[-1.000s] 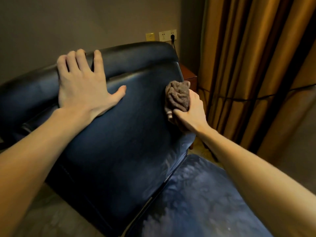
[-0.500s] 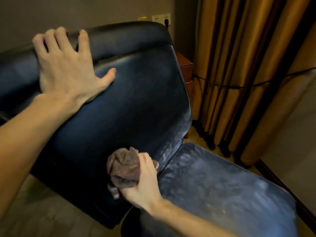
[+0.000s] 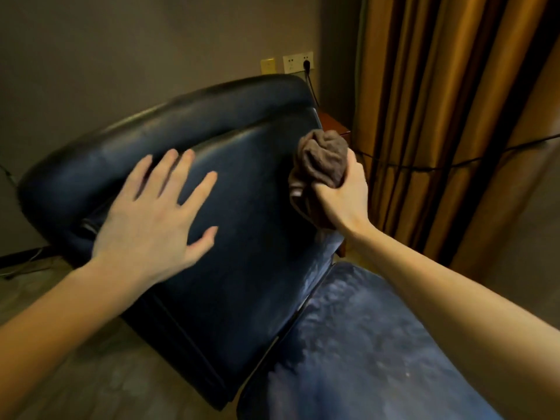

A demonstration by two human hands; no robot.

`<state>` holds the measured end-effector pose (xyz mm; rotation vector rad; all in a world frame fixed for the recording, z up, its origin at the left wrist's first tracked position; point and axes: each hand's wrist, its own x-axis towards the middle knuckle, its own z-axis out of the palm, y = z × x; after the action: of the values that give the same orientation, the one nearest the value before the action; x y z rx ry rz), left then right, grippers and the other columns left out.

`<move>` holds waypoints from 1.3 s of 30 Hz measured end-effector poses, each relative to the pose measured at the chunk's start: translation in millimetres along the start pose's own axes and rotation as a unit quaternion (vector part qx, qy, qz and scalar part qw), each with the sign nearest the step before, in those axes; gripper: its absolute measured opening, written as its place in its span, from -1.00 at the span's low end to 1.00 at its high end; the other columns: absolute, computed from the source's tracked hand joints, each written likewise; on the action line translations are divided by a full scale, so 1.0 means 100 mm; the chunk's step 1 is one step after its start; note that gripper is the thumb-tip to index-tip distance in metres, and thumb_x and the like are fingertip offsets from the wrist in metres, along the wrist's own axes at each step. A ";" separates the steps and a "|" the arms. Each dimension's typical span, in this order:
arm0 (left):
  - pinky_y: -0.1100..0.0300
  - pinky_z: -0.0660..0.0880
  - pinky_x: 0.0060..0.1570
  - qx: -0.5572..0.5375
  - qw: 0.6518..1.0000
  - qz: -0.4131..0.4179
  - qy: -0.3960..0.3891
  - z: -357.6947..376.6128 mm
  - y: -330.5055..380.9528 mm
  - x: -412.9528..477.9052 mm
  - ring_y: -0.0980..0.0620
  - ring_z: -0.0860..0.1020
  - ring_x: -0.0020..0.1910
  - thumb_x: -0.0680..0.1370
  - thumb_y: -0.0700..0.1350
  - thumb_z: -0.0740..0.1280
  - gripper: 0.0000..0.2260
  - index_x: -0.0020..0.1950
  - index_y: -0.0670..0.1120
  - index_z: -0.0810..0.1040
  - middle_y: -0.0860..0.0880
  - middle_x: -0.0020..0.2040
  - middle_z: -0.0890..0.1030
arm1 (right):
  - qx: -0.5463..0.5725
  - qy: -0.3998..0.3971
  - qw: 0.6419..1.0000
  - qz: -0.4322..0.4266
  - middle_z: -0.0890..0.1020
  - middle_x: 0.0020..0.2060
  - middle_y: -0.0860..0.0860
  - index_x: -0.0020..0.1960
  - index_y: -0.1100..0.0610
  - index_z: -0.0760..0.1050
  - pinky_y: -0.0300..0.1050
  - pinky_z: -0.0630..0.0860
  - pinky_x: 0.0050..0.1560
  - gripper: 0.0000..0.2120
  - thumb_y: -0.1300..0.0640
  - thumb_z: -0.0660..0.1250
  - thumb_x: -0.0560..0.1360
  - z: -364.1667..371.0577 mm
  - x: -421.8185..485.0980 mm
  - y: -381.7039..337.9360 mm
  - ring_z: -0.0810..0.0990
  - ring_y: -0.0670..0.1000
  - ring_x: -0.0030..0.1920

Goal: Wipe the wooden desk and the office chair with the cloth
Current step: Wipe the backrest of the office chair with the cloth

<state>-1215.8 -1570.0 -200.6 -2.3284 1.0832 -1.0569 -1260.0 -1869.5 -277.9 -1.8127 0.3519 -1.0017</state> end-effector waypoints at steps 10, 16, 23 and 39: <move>-0.16 0.15 0.51 0.017 0.999 -0.025 0.034 0.26 -0.03 0.11 -0.31 0.26 0.54 0.61 0.20 0.17 -0.39 0.58 -0.08 0.34 -0.29 0.58 0.27 | 0.000 -0.135 0.991 -0.016 0.48 0.07 0.00 0.22 0.07 0.55 -0.05 0.44 0.13 -0.53 0.03 0.49 0.34 0.97 -2.06 -0.15 0.51 0.04 0.07; -0.16 0.18 0.50 -0.004 0.999 -0.023 0.044 0.21 -0.01 0.16 -0.29 0.25 0.55 0.59 0.22 0.19 -0.38 0.58 -0.07 0.35 -0.28 0.58 0.27 | 0.049 -0.240 0.966 -0.079 0.57 0.00 -0.17 0.19 -0.10 0.51 -0.10 0.53 0.20 -0.48 0.19 0.57 0.30 0.44 -1.94 -0.20 0.57 -0.19 0.10; -0.15 0.21 0.48 -0.009 0.998 -0.023 0.050 0.20 0.03 0.16 -0.27 0.26 0.56 0.59 0.25 0.17 -0.37 0.57 -0.07 0.38 -0.27 0.58 0.29 | -0.034 0.040 0.998 -0.041 0.57 0.20 0.14 0.36 0.08 0.49 0.11 0.50 0.34 -0.46 0.17 0.47 0.39 -0.17 -0.32 0.24 0.59 0.11 0.24; -0.32 0.32 0.39 -0.086 0.991 -0.017 0.098 0.53 -0.07 0.26 -0.37 0.30 0.49 0.56 0.25 0.23 -0.39 0.51 -0.08 0.44 -0.28 0.56 0.31 | -0.007 0.053 0.993 0.110 0.62 0.17 0.10 0.31 0.02 0.49 0.11 0.50 0.32 -0.41 -0.16 0.35 0.32 0.32 -0.23 1.10 0.60 0.14 0.24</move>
<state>-1161.4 -1584.9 -219.3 -2.4243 1.2563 -1.2735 -1228.3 -1885.8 -389.6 -1.6953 0.6116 -0.9434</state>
